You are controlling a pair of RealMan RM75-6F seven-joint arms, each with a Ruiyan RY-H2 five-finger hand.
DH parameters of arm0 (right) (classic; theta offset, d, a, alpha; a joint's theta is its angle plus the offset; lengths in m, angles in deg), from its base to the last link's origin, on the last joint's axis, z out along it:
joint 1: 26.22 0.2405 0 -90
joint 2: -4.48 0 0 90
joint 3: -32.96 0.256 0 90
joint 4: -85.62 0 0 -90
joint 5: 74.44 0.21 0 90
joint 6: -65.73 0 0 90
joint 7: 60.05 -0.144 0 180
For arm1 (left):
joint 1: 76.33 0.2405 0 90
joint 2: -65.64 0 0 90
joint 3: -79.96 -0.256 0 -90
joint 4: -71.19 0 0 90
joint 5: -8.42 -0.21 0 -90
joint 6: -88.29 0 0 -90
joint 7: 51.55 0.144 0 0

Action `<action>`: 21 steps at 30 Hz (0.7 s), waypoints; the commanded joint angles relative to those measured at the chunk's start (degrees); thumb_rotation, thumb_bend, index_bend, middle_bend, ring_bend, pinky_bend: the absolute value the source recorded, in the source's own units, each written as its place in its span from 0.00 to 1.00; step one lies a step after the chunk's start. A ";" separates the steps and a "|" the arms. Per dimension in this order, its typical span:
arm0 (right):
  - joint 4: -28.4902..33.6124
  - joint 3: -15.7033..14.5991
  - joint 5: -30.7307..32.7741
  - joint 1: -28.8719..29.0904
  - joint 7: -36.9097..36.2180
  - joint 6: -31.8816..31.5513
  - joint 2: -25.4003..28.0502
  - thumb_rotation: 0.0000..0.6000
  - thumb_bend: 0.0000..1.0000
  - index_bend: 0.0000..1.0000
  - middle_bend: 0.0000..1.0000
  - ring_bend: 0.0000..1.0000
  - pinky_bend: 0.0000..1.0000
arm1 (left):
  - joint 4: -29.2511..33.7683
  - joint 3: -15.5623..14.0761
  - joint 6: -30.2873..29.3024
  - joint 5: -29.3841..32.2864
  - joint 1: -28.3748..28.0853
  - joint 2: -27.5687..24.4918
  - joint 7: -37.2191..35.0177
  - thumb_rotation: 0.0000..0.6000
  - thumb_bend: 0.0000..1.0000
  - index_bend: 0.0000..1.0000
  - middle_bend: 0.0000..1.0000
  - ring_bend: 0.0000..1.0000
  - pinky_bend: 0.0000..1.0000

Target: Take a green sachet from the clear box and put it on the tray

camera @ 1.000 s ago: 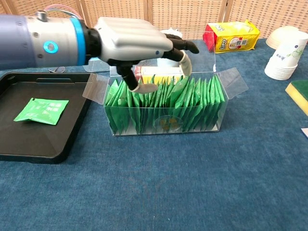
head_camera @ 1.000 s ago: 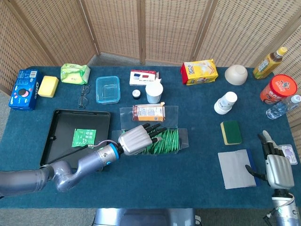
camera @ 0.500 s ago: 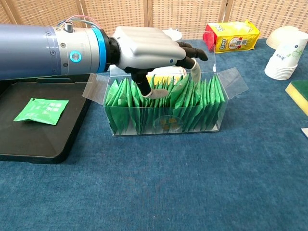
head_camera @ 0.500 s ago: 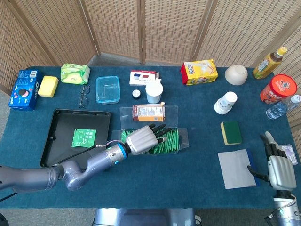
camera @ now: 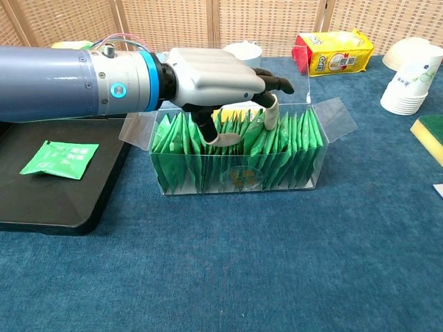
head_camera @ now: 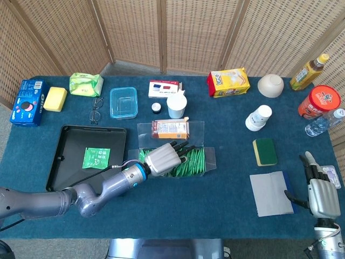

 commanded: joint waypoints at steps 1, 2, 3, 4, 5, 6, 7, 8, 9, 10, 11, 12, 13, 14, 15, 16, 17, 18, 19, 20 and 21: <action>-0.01 0.02 0.03 -0.05 0.00 -0.04 0.03 1.00 0.20 0.00 0.02 0.11 0.20 | -0.74 -0.07 0.02 0.12 -0.30 0.56 -0.41 1.00 0.41 0.30 0.00 0.00 0.21; -0.01 0.02 0.03 -0.08 -0.01 -0.08 0.04 1.00 0.20 0.00 0.03 0.11 0.20 | -0.99 -0.08 -0.07 0.10 -0.39 0.77 -0.51 1.00 0.41 0.30 0.00 0.00 0.21; -0.01 0.02 0.02 -0.11 -0.02 -0.11 0.05 1.00 0.20 0.00 0.02 0.11 0.20 | -1.19 -0.09 -0.18 0.08 -0.44 0.93 -0.63 1.00 0.41 0.31 0.00 0.00 0.21; -0.01 0.03 0.02 -0.15 -0.03 -0.15 0.05 1.00 0.20 0.00 0.02 0.11 0.20 | -1.27 -0.10 -0.26 0.08 -0.46 1.03 -0.75 1.00 0.41 0.32 0.00 0.00 0.21; -0.03 0.01 0.04 -0.19 -0.03 -0.16 0.04 1.00 0.20 0.00 0.02 0.11 0.20 | -1.39 -0.12 -0.44 -0.03 -0.48 1.17 -0.92 1.00 0.41 0.33 0.00 0.00 0.21; -0.05 0.00 0.06 -0.21 -0.03 -0.15 0.04 1.00 0.20 0.00 0.02 0.11 0.20 | -1.55 -0.16 -0.63 -0.22 -0.51 1.32 -1.06 1.00 0.41 0.34 0.00 0.00 0.21; -0.06 -0.01 0.09 -0.23 -0.01 -0.12 0.04 1.00 0.20 0.00 0.02 0.11 0.20 | -1.74 -0.23 -0.79 -0.39 -0.54 1.44 -1.14 1.00 0.41 0.35 0.01 0.00 0.21; -0.04 0.03 0.08 -0.23 0.01 -0.15 0.07 1.00 0.20 0.00 0.03 0.11 0.20 | -2.00 -0.31 -0.96 -0.60 -0.60 1.67 -1.23 1.00 0.41 0.37 0.02 0.00 0.21; -0.01 0.04 0.02 -0.25 0.05 -0.21 0.10 1.00 0.20 0.00 0.02 0.11 0.20 | -2.28 -0.29 -1.27 -0.79 -0.60 1.99 -1.46 1.00 0.41 0.38 0.03 0.00 0.21; 0.01 0.05 0.01 -0.26 0.09 -0.23 0.11 1.00 0.20 0.00 0.03 0.11 0.20 | -2.53 -0.29 -1.62 -1.09 -0.56 2.25 -1.75 1.00 0.41 0.40 0.04 0.00 0.21; 0.04 0.06 0.02 -0.28 0.10 -0.25 0.12 1.00 0.20 0.00 0.02 0.11 0.20 | -2.75 -0.30 -2.06 -1.51 -0.49 2.47 -2.13 1.00 0.40 0.42 0.06 0.00 0.21; 0.06 0.05 0.05 -0.30 0.11 -0.23 0.13 1.00 0.20 0.00 0.02 0.11 0.20 | -2.99 -0.37 -2.40 -1.91 -0.43 2.63 -2.44 1.00 0.40 0.44 0.08 0.00 0.21; 0.06 0.02 0.09 -0.31 0.14 -0.17 0.13 1.00 0.20 0.00 0.02 0.11 0.20 | -3.21 -0.42 -2.61 -2.19 -0.40 2.70 -2.72 1.00 0.40 0.45 0.09 0.00 0.21; 0.06 0.02 0.11 -0.31 0.17 -0.13 0.12 1.00 0.20 0.00 0.02 0.11 0.20 | -3.37 -0.46 -2.71 -2.40 -0.40 2.75 -2.99 1.00 0.40 0.46 0.09 0.00 0.21; 0.05 0.03 0.14 -0.31 0.18 -0.09 0.11 1.00 0.20 0.00 0.02 0.11 0.20 | -3.52 -0.50 -2.79 -2.57 -0.41 2.79 -3.22 1.00 0.40 0.46 0.09 0.00 0.21; 0.05 0.03 0.15 -0.31 0.18 -0.08 0.10 1.00 0.20 0.00 0.02 0.11 0.20 | -3.62 -0.51 -2.88 -2.70 -0.41 2.83 -3.38 1.00 0.40 0.47 0.09 0.00 0.21; 0.05 0.05 0.15 -0.30 0.17 -0.07 0.08 1.00 0.20 0.00 0.03 0.11 0.20 | -3.79 -0.48 -3.12 -2.94 -0.39 2.91 -3.63 1.00 0.40 0.47 0.10 0.00 0.21; 0.05 0.06 0.15 -0.30 0.18 -0.07 0.07 1.00 0.20 0.00 0.02 0.11 0.20 | -3.89 -0.48 -3.29 -3.13 -0.37 2.97 -3.83 1.00 0.40 0.48 0.10 0.01 0.21; 0.07 0.07 0.13 -0.30 0.19 -0.08 0.07 1.00 0.20 0.00 0.02 0.11 0.20 | -4.02 -0.47 -3.57 -3.40 -0.32 3.05 -4.15 1.00 0.40 0.48 0.10 0.01 0.21; 0.08 0.08 0.11 -0.30 0.20 -0.09 0.08 1.00 0.20 0.00 0.02 0.11 0.20 | -4.09 -0.45 -3.78 -3.59 -0.29 3.11 -4.38 1.00 0.40 0.49 0.11 0.02 0.21; 0.10 0.10 0.09 -0.29 0.24 -0.10 0.08 1.00 0.20 0.00 0.02 0.11 0.20 | -4.23 -0.39 -4.17 -3.91 -0.22 3.23 -4.76 1.00 0.40 0.50 0.12 0.02 0.21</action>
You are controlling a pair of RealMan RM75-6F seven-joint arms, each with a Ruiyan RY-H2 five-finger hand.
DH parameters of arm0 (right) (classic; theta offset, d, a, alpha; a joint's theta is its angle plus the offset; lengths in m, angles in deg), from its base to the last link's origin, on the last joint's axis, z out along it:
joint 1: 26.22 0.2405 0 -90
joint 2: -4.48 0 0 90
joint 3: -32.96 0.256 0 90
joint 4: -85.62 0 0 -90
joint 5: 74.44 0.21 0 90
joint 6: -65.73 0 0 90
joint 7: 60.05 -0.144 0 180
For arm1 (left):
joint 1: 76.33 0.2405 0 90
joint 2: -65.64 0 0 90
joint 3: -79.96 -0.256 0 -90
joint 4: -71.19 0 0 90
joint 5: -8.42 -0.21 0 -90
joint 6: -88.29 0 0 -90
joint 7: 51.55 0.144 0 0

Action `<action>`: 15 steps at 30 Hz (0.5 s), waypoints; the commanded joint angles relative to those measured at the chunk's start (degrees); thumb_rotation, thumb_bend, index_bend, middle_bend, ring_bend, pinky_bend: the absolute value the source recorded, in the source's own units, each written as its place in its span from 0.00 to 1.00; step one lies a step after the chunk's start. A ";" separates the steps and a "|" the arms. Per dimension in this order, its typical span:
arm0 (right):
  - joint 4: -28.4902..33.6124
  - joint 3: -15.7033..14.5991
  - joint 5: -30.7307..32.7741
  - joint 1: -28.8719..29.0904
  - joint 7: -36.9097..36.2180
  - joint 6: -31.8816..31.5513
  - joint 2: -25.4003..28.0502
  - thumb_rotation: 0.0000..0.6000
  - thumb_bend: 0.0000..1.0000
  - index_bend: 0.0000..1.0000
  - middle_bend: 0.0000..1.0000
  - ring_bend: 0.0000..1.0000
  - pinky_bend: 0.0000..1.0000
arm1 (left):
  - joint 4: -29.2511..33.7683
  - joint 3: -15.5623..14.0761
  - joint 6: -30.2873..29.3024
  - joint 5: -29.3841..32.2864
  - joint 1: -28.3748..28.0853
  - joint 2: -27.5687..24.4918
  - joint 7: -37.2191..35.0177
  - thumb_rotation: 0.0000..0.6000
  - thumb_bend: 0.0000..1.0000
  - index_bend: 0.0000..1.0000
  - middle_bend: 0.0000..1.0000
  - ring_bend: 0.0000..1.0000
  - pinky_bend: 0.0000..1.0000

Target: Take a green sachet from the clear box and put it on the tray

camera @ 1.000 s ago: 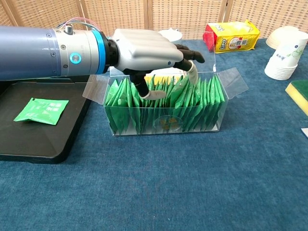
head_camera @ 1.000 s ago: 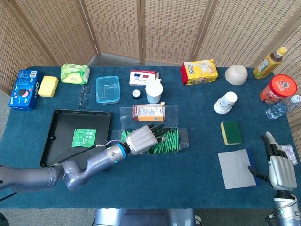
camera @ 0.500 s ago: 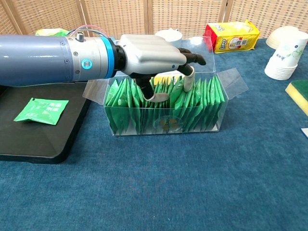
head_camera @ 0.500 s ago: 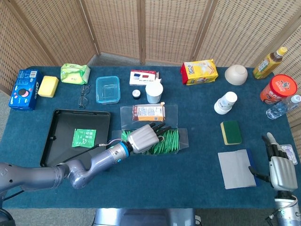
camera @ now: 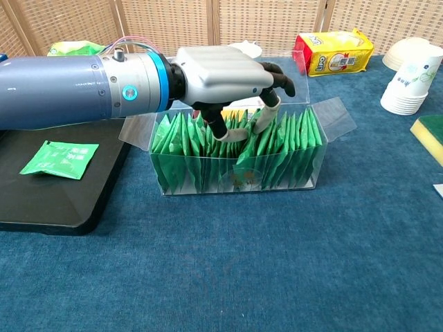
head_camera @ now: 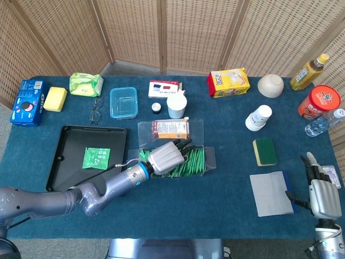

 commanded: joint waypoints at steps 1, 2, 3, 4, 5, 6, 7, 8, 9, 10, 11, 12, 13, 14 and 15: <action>0.04 0.02 -0.04 0.02 0.07 0.00 0.01 1.00 0.20 0.00 0.02 0.11 0.20 | -0.36 0.09 -0.92 -0.86 0.18 0.30 -0.94 1.00 0.40 0.50 0.12 0.02 0.21; 0.06 0.03 -0.04 0.02 0.09 0.00 0.02 1.00 0.20 0.00 0.02 0.11 0.20 | -0.45 0.07 -1.11 -1.11 0.21 0.34 -1.18 1.00 0.40 0.51 0.13 0.02 0.21; 0.09 0.03 -0.04 0.01 0.11 0.02 0.04 1.00 0.20 0.00 0.02 0.11 0.20 | -0.55 0.06 -1.41 -1.49 0.26 0.37 -1.53 1.00 0.40 0.51 0.13 0.03 0.21; 0.12 0.04 -0.02 0.01 0.12 0.02 0.06 1.00 0.20 0.00 0.02 0.11 0.20 | -0.64 0.04 -1.72 -1.87 0.32 0.41 -1.90 1.00 0.40 0.51 0.13 0.03 0.21; 0.14 0.05 -0.02 0.00 0.15 0.02 0.08 1.00 0.20 0.00 0.02 0.11 0.20 | -0.72 0.07 -2.16 -2.34 0.41 0.40 -2.41 1.00 0.40 0.51 0.13 0.03 0.21; 0.16 0.04 0.03 0.01 0.15 0.10 0.09 1.00 0.20 0.00 0.02 0.11 0.20 | -0.79 0.08 -2.65 -2.76 0.55 0.41 -2.91 1.00 0.39 0.51 0.13 0.03 0.21; 0.17 0.04 0.06 0.01 0.16 0.14 0.09 1.00 0.20 0.00 0.02 0.11 0.20 | -0.94 0.01 -3.02 -3.29 0.65 0.40 -3.46 1.00 0.38 0.51 0.13 0.03 0.21; 0.17 0.05 0.07 0.01 0.16 0.15 0.09 1.00 0.20 0.00 0.02 0.11 0.20 | -1.02 -0.02 -3.17 -3.52 0.68 0.39 -3.70 1.00 0.38 0.51 0.13 0.03 0.21; 0.17 0.07 0.08 0.02 0.17 0.18 0.08 1.00 0.20 0.00 0.02 0.11 0.20 | -1.13 -0.02 -3.49 -3.91 0.75 0.37 -4.18 1.00 0.37 0.51 0.13 0.03 0.21; 0.17 0.08 0.08 0.02 0.17 0.18 0.09 1.00 0.20 0.00 0.02 0.11 0.20 | -1.18 0.00 -3.73 -4.17 0.80 0.34 -4.53 1.00 0.37 0.52 0.13 0.03 0.21; 0.17 0.09 0.08 0.03 0.17 0.19 0.10 1.00 0.20 0.00 0.02 0.11 0.20 | -1.21 0.07 -4.13 -4.52 0.89 0.28 -5.03 1.00 0.37 0.52 0.13 0.03 0.21; 0.16 0.10 0.09 0.03 0.16 0.20 0.11 1.00 0.20 0.00 0.03 0.11 0.20 | -1.23 0.09 -4.35 -4.77 0.95 0.22 -5.36 1.00 0.36 0.52 0.13 0.03 0.21; 0.16 0.11 0.11 0.03 0.17 0.22 0.12 1.00 0.20 0.00 0.03 0.11 0.20 | -1.26 0.14 -4.58 -5.00 0.99 0.17 -5.66 1.00 0.36 0.52 0.13 0.03 0.21; 0.16 0.12 0.12 0.03 0.17 0.24 0.12 1.00 0.20 0.00 0.03 0.11 0.20 | -1.29 0.18 -4.84 -5.25 1.04 0.12 -5.95 1.00 0.36 0.53 0.13 0.03 0.21; 0.17 0.12 0.12 0.04 0.17 0.26 0.13 1.00 0.20 0.00 0.03 0.11 0.20 | -1.33 0.22 -5.13 -5.53 1.11 0.08 -6.36 1.00 0.36 0.53 0.13 0.03 0.21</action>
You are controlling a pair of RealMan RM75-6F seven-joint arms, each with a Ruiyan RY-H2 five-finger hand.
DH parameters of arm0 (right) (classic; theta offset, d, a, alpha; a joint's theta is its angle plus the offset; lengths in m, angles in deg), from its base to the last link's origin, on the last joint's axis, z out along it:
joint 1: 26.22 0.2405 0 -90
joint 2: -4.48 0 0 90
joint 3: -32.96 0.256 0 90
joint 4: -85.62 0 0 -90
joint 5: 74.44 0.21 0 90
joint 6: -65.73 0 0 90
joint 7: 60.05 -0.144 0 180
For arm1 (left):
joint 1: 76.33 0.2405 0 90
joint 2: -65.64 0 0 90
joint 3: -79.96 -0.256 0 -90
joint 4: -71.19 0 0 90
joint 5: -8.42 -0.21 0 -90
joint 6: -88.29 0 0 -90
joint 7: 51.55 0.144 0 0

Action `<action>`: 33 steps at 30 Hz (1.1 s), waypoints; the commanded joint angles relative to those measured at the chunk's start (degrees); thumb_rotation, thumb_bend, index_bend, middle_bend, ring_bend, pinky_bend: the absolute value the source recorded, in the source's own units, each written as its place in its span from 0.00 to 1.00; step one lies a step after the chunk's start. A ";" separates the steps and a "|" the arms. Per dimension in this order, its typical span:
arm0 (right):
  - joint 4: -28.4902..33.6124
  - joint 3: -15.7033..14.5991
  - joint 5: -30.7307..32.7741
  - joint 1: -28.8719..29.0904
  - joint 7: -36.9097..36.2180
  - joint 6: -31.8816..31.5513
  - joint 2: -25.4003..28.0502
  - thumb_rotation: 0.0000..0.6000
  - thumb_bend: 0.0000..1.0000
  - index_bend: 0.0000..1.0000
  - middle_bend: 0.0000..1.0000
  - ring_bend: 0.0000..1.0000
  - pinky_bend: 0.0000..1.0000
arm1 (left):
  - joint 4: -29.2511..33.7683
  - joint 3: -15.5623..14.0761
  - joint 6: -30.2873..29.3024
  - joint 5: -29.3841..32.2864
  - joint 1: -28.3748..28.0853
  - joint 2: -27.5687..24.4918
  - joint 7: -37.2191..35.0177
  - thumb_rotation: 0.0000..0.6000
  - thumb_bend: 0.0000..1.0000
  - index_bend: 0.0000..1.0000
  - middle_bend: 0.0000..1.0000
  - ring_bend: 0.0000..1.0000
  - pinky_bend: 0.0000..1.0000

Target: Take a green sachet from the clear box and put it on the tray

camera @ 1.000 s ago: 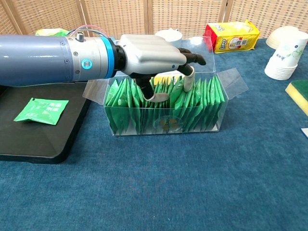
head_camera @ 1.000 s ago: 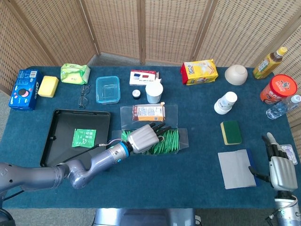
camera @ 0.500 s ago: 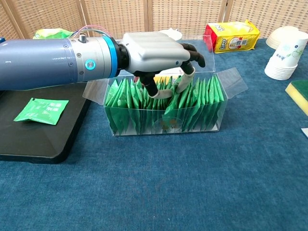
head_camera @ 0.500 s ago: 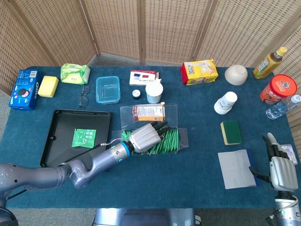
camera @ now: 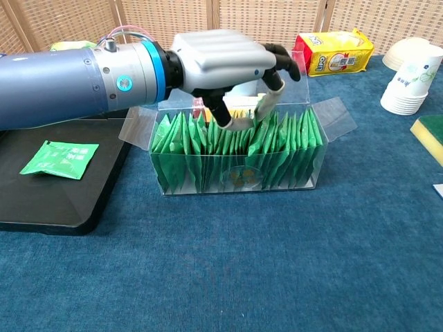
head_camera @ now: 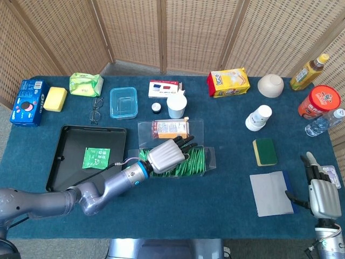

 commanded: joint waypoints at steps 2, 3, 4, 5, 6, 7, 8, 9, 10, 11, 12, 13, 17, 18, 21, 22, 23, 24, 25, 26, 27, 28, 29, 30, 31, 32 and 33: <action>0.06 0.01 -0.02 0.03 0.05 0.05 0.02 1.00 0.20 0.00 0.02 0.11 0.20 | -0.14 0.10 -0.89 -1.02 0.22 -0.18 -1.26 1.00 0.36 0.53 0.14 0.04 0.21; 0.08 0.02 -0.02 0.03 0.07 0.07 0.02 1.00 0.20 0.00 0.02 0.11 0.20 | -0.18 0.07 -1.03 -1.24 0.24 -0.21 -1.43 1.00 0.36 0.53 0.14 0.04 0.21; 0.10 0.03 -0.01 0.04 0.08 0.07 0.02 1.00 0.20 0.00 0.02 0.11 0.20 | -0.24 0.04 -1.11 -1.42 0.26 -0.21 -1.57 1.00 0.36 0.53 0.14 0.04 0.21; 0.11 0.04 0.01 0.04 0.10 0.07 0.02 1.00 0.20 0.00 0.02 0.11 0.20 | -0.28 0.03 -1.18 -1.55 0.27 -0.23 -1.71 1.00 0.36 0.53 0.14 0.04 0.21; 0.13 0.04 0.00 0.04 0.11 0.08 0.02 1.00 0.20 0.00 0.02 0.11 0.20 | -0.29 0.03 -1.21 -1.61 0.29 -0.23 -1.86 1.00 0.36 0.53 0.14 0.04 0.21; 0.14 0.04 0.00 0.04 0.12 0.09 0.02 1.00 0.20 0.00 0.02 0.11 0.20 | -0.31 0.01 -1.21 -1.65 0.30 -0.23 -1.94 1.00 0.36 0.53 0.14 0.04 0.21; 0.14 0.04 0.00 0.04 0.14 0.09 0.03 1.00 0.20 0.00 0.02 0.11 0.20 | -0.37 -0.01 -1.22 -1.71 0.31 -0.23 -2.00 1.00 0.36 0.53 0.14 0.04 0.21; 0.14 0.05 0.02 0.03 0.16 0.08 0.04 1.00 0.20 0.00 0.02 0.11 0.20 | -0.42 -0.03 -1.24 -1.77 0.33 -0.23 -2.04 1.00 0.36 0.53 0.14 0.04 0.21; 0.16 0.05 0.02 0.01 0.15 0.07 0.06 1.00 0.20 0.00 0.02 0.11 0.20 | -0.43 -0.03 -1.27 -1.83 0.35 -0.26 -2.10 1.00 0.36 0.53 0.14 0.04 0.21; 0.18 0.05 0.00 0.00 0.15 0.05 0.07 1.00 0.20 0.00 0.03 0.11 0.20 | -0.40 0.02 -1.39 -1.88 0.39 -0.30 -2.16 1.00 0.36 0.53 0.14 0.04 0.21; 0.18 0.04 0.01 -0.01 0.14 0.05 0.08 1.00 0.20 0.00 0.03 0.11 0.20 | -0.32 0.09 -1.55 -1.95 0.44 -0.37 -2.25 1.00 0.36 0.53 0.14 0.04 0.21; 0.17 0.05 0.01 -0.02 0.13 0.04 0.09 1.00 0.20 0.00 0.02 0.11 0.20 | -0.25 0.13 -1.69 -2.02 0.48 -0.44 -2.33 1.00 0.36 0.53 0.14 0.04 0.21; 0.17 0.08 0.00 0.05 0.16 0.14 0.10 1.00 0.20 0.00 0.02 0.11 0.20 | 0.43 0.69 -3.18 -2.50 0.95 -1.08 -3.04 1.00 0.36 0.54 0.15 0.05 0.21; 0.19 0.10 -0.03 0.07 0.15 0.14 0.09 1.00 0.20 0.00 0.02 0.11 0.20 | 0.63 0.79 -3.63 -2.70 1.10 -1.29 -3.23 1.00 0.36 0.54 0.16 0.05 0.21; 0.18 0.15 -0.11 0.15 0.16 0.16 0.07 1.00 0.20 0.00 0.02 0.11 0.20 | 1.49 1.07 -5.39 -3.50 1.76 -2.14 -3.85 1.00 0.36 0.57 0.17 0.06 0.21; 0.17 0.15 -0.13 0.18 0.16 0.19 0.07 1.00 0.20 0.00 0.02 0.11 0.20 | 1.77 1.14 -5.98 -3.78 1.98 -2.43 -4.10 1.00 0.35 0.58 0.18 0.07 0.21; 0.15 0.16 -0.18 0.20 0.14 0.20 0.06 1.00 0.20 0.00 0.02 0.11 0.20 | 2.17 1.22 -6.71 -4.15 2.29 -2.84 -4.46 1.00 0.35 0.59 0.19 0.07 0.21; 0.15 0.17 -0.21 0.23 0.13 0.22 0.06 1.00 0.20 0.00 0.02 0.11 0.20 | 2.45 1.27 -7.20 -4.41 2.49 -3.14 -4.72 1.00 0.35 0.59 0.19 0.07 0.21; 0.14 0.18 -0.24 0.26 0.12 0.23 0.05 1.00 0.20 0.00 0.02 0.11 0.20 | 2.77 1.34 -7.79 -4.72 2.72 -3.47 -4.99 1.00 0.35 0.60 0.20 0.08 0.21; 0.15 0.19 -0.28 0.28 0.09 0.21 0.04 1.00 0.20 0.00 0.02 0.11 0.20 | 3.09 1.39 -8.38 -5.10 2.96 -3.84 -5.32 1.00 0.35 0.60 0.20 0.08 0.21; 0.17 0.20 -0.35 0.30 0.07 0.19 0.04 1.00 0.20 0.00 0.02 0.11 0.20 | 3.46 1.51 -9.08 -5.42 3.23 -4.25 -5.61 1.00 0.35 0.60 0.20 0.08 0.21; 0.18 0.21 -0.40 0.30 0.06 0.15 0.03 1.00 0.20 0.00 0.02 0.11 0.20 | 3.82 1.58 -9.71 -5.74 3.50 -4.64 -5.88 1.00 0.35 0.60 0.21 0.09 0.21; 0.18 0.21 -0.44 0.30 0.05 0.11 0.03 1.00 0.20 0.00 0.02 0.11 0.20 | 4.26 1.72 -10.60 -6.12 3.87 -5.13 -6.22 1.00 0.35 0.60 0.21 0.09 0.21; 0.18 0.21 -0.46 0.31 0.04 0.11 0.04 1.00 0.20 0.00 0.02 0.11 0.20 | 4.66 1.81 -11.36 -6.42 4.21 -5.55 -6.50 1.00 0.35 0.60 0.21 0.09 0.21; 0.17 0.21 -0.46 0.30 0.00 0.09 0.04 1.00 0.20 0.00 0.02 0.11 0.20 | 5.10 1.91 -12.05 -6.66 4.56 -6.01 -6.80 1.00 0.35 0.60 0.21 0.09 0.21; 0.15 0.22 -0.47 0.32 -0.05 0.12 0.05 1.00 0.20 0.00 0.02 0.11 0.20 | 5.68 1.97 -12.73 -6.88 4.97 -6.58 -7.16 1.00 0.35 0.60 0.21 0.09 0.21; 0.14 0.21 -0.52 0.36 -0.09 0.16 0.06 1.00 0.20 0.00 0.02 0.11 0.20 | 6.28 2.07 -13.64 -7.14 5.48 -7.25 -7.56 1.00 0.35 0.60 0.21 0.09 0.21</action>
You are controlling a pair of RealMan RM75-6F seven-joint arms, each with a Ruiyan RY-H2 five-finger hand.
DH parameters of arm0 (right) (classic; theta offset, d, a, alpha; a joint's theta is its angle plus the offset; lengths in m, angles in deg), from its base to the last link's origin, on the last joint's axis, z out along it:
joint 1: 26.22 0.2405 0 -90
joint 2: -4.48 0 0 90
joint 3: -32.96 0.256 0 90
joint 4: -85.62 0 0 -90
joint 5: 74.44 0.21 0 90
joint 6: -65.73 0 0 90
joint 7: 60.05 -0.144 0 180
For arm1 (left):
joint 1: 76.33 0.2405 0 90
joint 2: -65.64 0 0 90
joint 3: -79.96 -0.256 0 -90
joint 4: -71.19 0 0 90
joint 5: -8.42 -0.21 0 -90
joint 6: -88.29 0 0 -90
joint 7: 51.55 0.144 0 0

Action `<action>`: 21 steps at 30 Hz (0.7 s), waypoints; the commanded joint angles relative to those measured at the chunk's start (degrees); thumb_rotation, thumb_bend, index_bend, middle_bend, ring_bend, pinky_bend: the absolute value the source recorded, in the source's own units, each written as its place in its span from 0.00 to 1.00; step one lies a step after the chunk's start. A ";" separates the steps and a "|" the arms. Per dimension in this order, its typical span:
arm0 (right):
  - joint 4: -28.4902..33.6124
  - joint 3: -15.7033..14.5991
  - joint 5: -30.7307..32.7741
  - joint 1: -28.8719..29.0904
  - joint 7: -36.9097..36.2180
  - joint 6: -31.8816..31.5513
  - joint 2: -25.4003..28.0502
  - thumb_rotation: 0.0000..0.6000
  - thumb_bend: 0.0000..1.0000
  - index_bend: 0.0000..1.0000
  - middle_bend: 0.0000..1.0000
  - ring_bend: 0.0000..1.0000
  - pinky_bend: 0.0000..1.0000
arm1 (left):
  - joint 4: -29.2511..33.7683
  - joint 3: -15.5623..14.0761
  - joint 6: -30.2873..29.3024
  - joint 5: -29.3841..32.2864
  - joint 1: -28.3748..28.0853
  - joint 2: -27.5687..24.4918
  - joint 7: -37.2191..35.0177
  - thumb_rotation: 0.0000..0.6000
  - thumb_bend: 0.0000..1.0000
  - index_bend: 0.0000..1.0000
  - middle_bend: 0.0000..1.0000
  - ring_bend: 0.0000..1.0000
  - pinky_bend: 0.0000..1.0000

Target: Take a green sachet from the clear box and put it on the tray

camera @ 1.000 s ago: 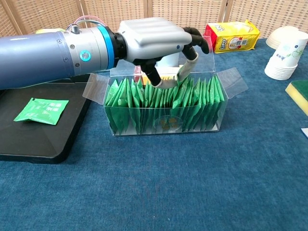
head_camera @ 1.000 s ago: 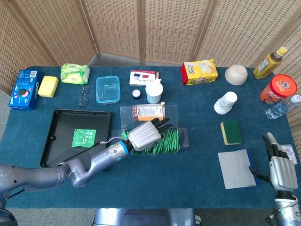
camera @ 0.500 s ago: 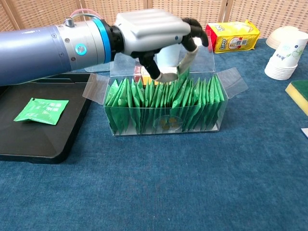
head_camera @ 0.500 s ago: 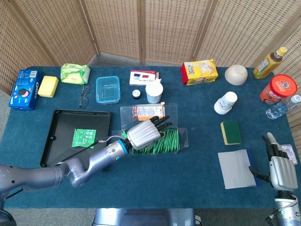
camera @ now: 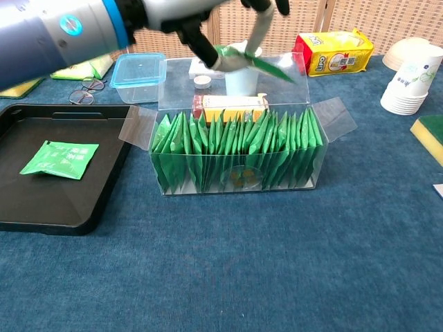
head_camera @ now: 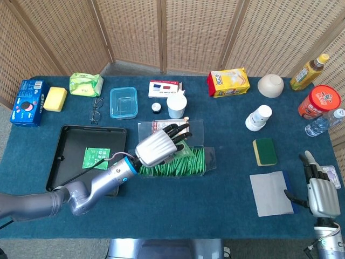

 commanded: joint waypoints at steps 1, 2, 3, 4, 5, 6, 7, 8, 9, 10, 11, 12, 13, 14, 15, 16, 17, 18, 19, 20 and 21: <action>-0.04 0.00 -0.10 0.06 -0.10 0.05 0.02 1.00 0.20 0.00 0.02 0.11 0.20 | 2.00 0.27 -2.54 -1.11 1.66 -2.20 -1.32 1.00 0.35 0.60 0.21 0.09 0.21; -0.07 0.01 -0.12 0.08 -0.15 0.06 0.02 1.00 0.20 0.00 0.03 0.11 0.20 | 2.44 0.25 -3.17 -1.33 2.10 -2.84 -1.54 1.00 0.35 0.60 0.21 0.09 0.21; -0.10 0.01 -0.13 0.09 -0.21 0.07 0.05 1.00 0.20 0.00 0.03 0.11 0.20 | 2.97 0.19 -3.93 -1.61 2.66 -3.62 -1.77 1.00 0.35 0.60 0.21 0.09 0.21; -0.15 0.05 -0.10 0.12 -0.30 0.11 0.09 1.00 0.20 0.00 0.03 0.11 0.20 | 3.62 0.17 -5.11 -1.86 3.47 -4.62 -1.97 1.00 0.35 0.60 0.21 0.09 0.21; -0.26 0.11 -0.05 0.20 -0.41 0.24 0.11 1.00 0.20 0.00 0.02 0.11 0.20 | 4.56 0.01 -6.55 -2.19 4.61 -5.99 -2.28 1.00 0.35 0.60 0.21 0.09 0.21; -0.32 0.14 -0.03 0.28 -0.47 0.35 0.13 1.00 0.20 0.00 0.02 0.11 0.20 | 5.17 -0.16 -7.22 -2.40 5.26 -6.86 -2.51 1.00 0.35 0.60 0.21 0.09 0.21; -0.41 0.20 -0.06 0.46 -0.54 0.57 0.16 1.00 0.20 0.00 0.02 0.11 0.20 | 6.16 -0.47 -8.58 -2.48 6.62 -8.41 -3.01 1.00 0.35 0.60 0.21 0.09 0.21; -0.46 0.26 -0.08 0.58 -0.61 0.69 0.17 1.00 0.20 0.00 0.02 0.11 0.20 | 6.92 -0.81 -9.38 -2.56 7.58 -9.59 -3.36 1.00 0.35 0.60 0.21 0.09 0.21; -0.50 0.30 -0.10 0.67 -0.67 0.79 0.19 1.00 0.20 0.00 0.02 0.11 0.20 | 7.52 -1.09 -9.84 -2.67 8.28 -10.55 -3.60 1.00 0.35 0.60 0.21 0.09 0.21; -0.55 0.38 -0.19 0.86 -0.69 0.95 0.23 1.00 0.20 0.00 0.02 0.11 0.20 | 8.32 -1.68 -10.93 -2.55 9.81 -12.26 -3.82 1.00 0.35 0.60 0.21 0.09 0.21; -0.59 0.43 -0.22 0.98 -0.70 1.05 0.25 1.00 0.20 0.00 0.02 0.11 0.20 | 8.88 -2.14 -11.52 -2.58 10.78 -13.39 -3.99 1.00 0.35 0.60 0.21 0.09 0.21; -0.60 0.46 -0.22 1.05 -0.69 1.11 0.26 1.00 0.20 0.00 0.02 0.11 0.20 | 9.22 -2.41 -11.78 -2.66 11.28 -14.03 -4.12 1.00 0.35 0.60 0.21 0.09 0.21; -0.61 0.50 -0.22 1.17 -0.67 1.24 0.27 1.00 0.20 0.00 0.02 0.11 0.20 | 9.63 -2.89 -12.18 -2.56 12.20 -15.10 -4.27 1.00 0.35 0.60 0.21 0.09 0.21; -0.61 0.53 -0.23 1.26 -0.65 1.34 0.27 1.00 0.20 0.00 0.02 0.11 0.20 | 9.86 -3.23 -12.41 -2.48 12.83 -15.80 -4.37 1.00 0.35 0.60 0.21 0.09 0.21; -0.61 0.55 -0.24 1.35 -0.62 1.44 0.26 1.00 0.20 0.00 0.02 0.11 0.20 | 10.02 -3.58 -12.57 -2.38 13.42 -16.49 -4.40 1.00 0.35 0.60 0.21 0.09 0.21; -0.63 0.58 -0.23 1.49 -0.54 1.61 0.23 1.00 0.20 0.00 0.03 0.11 0.20 | 10.16 -4.10 -12.69 -2.23 14.23 -17.48 -4.34 1.00 0.35 0.60 0.21 0.09 0.21; -0.64 0.61 -0.21 1.61 -0.48 1.75 0.19 1.00 0.20 0.00 0.02 0.11 0.20 | 10.18 -4.41 -12.76 -2.08 14.75 -18.06 -4.24 1.00 0.35 0.60 0.21 0.09 0.21; -0.63 0.66 -0.20 1.80 -0.39 1.96 0.13 1.00 0.20 0.00 0.02 0.11 0.20 | 10.15 -4.81 -12.86 -1.82 15.49 -18.79 -4.10 1.00 0.35 0.60 0.21 0.09 0.21; -0.62 0.70 -0.20 1.94 -0.32 2.11 0.08 1.00 0.20 0.00 0.02 0.11 0.20 | 10.09 -5.06 -12.94 -1.64 15.98 -19.20 -4.07 1.00 0.35 0.60 0.21 0.09 0.21; -0.59 0.75 -0.25 2.16 -0.23 2.32 -0.01 1.00 0.20 0.00 0.02 0.11 0.20 | 9.91 -5.39 -13.07 -1.32 16.70 -19.69 -4.12 1.00 0.35 0.60 0.21 0.09 0.21; -0.48 0.80 -0.60 2.64 -0.09 2.75 -0.22 1.00 0.20 0.00 0.02 0.11 0.20 | 8.93 -6.20 -12.86 0.26 18.11 -20.25 -4.36 1.00 0.35 0.60 0.21 0.09 0.21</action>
